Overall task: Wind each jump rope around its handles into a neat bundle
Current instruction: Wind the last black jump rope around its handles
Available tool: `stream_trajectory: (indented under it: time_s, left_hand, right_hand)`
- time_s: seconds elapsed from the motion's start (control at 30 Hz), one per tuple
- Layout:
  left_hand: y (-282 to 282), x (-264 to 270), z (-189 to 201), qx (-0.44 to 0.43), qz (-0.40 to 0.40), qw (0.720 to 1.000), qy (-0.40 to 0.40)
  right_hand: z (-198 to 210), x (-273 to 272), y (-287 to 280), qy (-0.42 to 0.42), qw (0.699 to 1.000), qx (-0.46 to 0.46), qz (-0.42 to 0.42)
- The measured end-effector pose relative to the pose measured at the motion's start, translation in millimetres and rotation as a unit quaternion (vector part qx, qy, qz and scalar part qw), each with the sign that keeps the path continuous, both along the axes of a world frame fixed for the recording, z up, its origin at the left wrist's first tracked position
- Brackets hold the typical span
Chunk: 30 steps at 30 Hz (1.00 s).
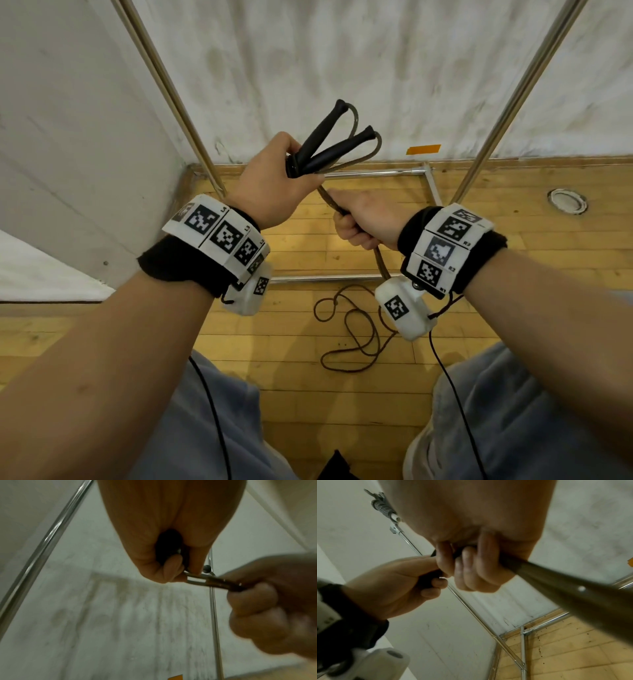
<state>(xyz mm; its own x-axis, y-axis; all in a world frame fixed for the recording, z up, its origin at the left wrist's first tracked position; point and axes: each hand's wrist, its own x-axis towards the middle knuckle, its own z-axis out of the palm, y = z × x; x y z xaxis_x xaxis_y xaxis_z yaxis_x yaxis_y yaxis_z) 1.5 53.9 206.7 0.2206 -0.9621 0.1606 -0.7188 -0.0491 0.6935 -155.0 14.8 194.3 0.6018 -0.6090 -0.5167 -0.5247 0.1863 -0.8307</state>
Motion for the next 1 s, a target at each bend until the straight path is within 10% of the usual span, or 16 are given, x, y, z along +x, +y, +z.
stream_trajectory:
  time_s: [0.33, 0.6, 0.7, 0.87, 1.0]
  left_hand:
    - [-4, -2, -12, -0.001, 0.023, 0.996, -0.082]
    - [-3, -9, -3, -0.058, 0.051, 0.997, 0.004]
    - [0, -24, 1, -0.094, 0.024, 0.995, 0.034]
    - [-4, -17, 5, -0.147, 0.048, 0.987, 0.032]
    - [-9, 11, -5, -0.103, 0.088, 0.987, -0.09]
  right_hand:
    - [4, -11, 2, 0.025, 0.976, -0.212, 0.029]
    - [-12, -11, -2, 0.06, 0.923, -0.379, -0.03]
    - [-12, -4, 0, 0.096, 0.933, -0.346, -0.01]
    - [-9, 9, 14, -0.105, 0.992, -0.06, -0.046]
    - [-6, 8, 15, -0.037, 0.959, -0.279, -0.031]
